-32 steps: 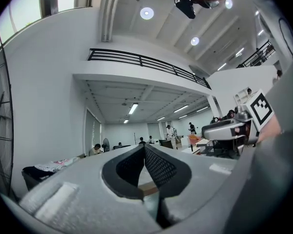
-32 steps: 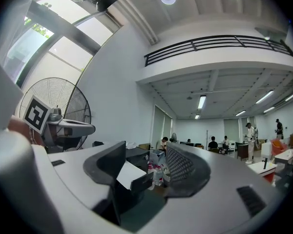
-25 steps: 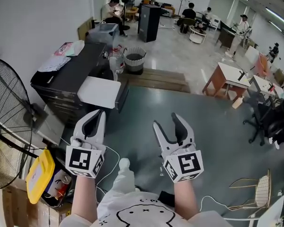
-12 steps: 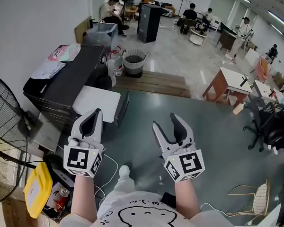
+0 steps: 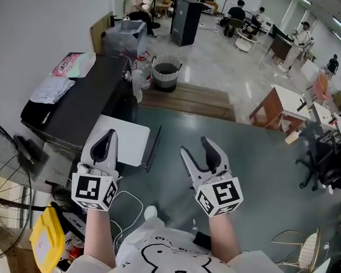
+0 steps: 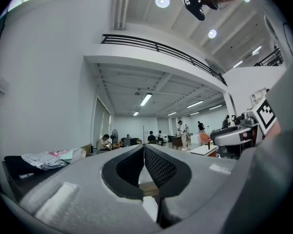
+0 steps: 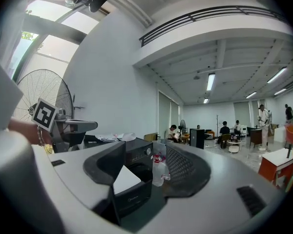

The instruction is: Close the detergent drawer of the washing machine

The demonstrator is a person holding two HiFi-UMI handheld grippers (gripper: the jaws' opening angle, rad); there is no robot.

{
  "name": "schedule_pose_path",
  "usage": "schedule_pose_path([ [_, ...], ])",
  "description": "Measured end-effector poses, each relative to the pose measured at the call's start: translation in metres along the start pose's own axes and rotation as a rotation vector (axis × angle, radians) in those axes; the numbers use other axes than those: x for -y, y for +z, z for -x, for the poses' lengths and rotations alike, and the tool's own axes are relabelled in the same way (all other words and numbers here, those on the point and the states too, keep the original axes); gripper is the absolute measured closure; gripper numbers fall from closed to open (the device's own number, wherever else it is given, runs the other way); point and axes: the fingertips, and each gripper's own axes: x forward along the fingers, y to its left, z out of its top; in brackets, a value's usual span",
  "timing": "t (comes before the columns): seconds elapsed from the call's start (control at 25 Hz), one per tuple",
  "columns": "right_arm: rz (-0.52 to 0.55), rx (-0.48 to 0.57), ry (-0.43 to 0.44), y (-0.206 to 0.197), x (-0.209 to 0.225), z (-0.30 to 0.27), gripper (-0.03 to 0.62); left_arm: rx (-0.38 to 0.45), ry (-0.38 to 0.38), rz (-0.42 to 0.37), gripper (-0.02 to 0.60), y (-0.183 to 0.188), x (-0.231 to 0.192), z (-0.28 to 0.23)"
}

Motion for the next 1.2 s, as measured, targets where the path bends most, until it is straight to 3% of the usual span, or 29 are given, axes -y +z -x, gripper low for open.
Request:
schedule_pose_path([
  [0.48,-0.129,-0.102,0.068,-0.067,0.009,-0.095,0.355,-0.093,-0.019,0.017,0.565,-0.051,-0.046,-0.066],
  [0.96,-0.230,-0.249,0.158,-0.132,-0.013,-0.107,0.355,-0.188,-0.030,0.060,0.565,-0.095,-0.045,-0.068],
  [1.2,-0.316,-0.328,0.255,-0.174,-0.022,-0.113,0.353,-0.245,-0.024,0.068,0.565,-0.115,-0.035,-0.075],
])
